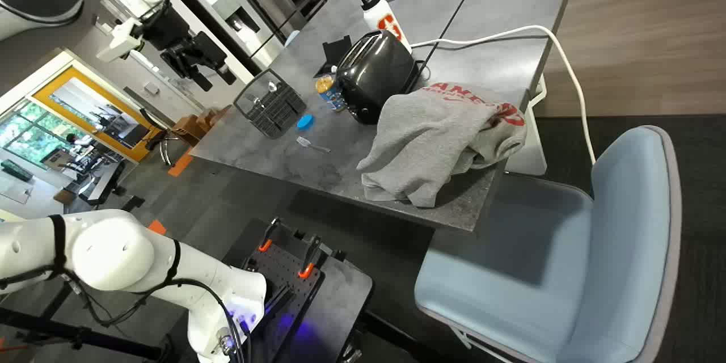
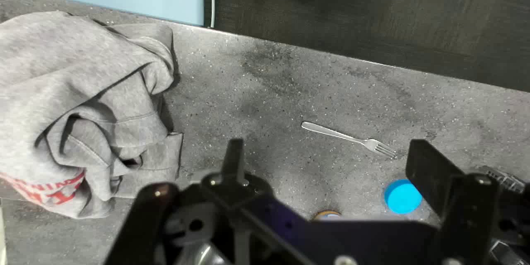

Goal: Move the utensil holder to the right

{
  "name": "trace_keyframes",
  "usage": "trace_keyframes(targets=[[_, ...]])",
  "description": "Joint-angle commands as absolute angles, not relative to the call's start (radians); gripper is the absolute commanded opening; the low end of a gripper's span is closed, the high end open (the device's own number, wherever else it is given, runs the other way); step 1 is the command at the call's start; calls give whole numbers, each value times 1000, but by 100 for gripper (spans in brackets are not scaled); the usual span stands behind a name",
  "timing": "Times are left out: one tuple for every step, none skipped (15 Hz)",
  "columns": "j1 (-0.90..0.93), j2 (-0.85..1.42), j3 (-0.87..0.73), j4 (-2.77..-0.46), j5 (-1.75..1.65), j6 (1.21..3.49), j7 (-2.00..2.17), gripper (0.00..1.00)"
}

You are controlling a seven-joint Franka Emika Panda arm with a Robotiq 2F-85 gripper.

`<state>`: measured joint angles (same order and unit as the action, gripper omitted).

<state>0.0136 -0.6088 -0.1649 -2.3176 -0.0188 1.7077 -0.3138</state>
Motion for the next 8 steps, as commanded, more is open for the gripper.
trace_keyframes(targets=[[4,-607,-158,-2316,-14,1706,-318,100],[4,-607,-158,-2316,-14,1706,-318,100],[4,-607,-158,-2316,-14,1706,-318,100],[4,-607,-158,-2316,-14,1706,-318,100],[9,-601,-148,-2317,-4,1715,-301,100],[23,-594,-133,-2320,19,1723,-284,100],[36,-590,-121,-2326,46,1736,-274,100],[48,-577,-88,-2332,74,1752,-238,100]])
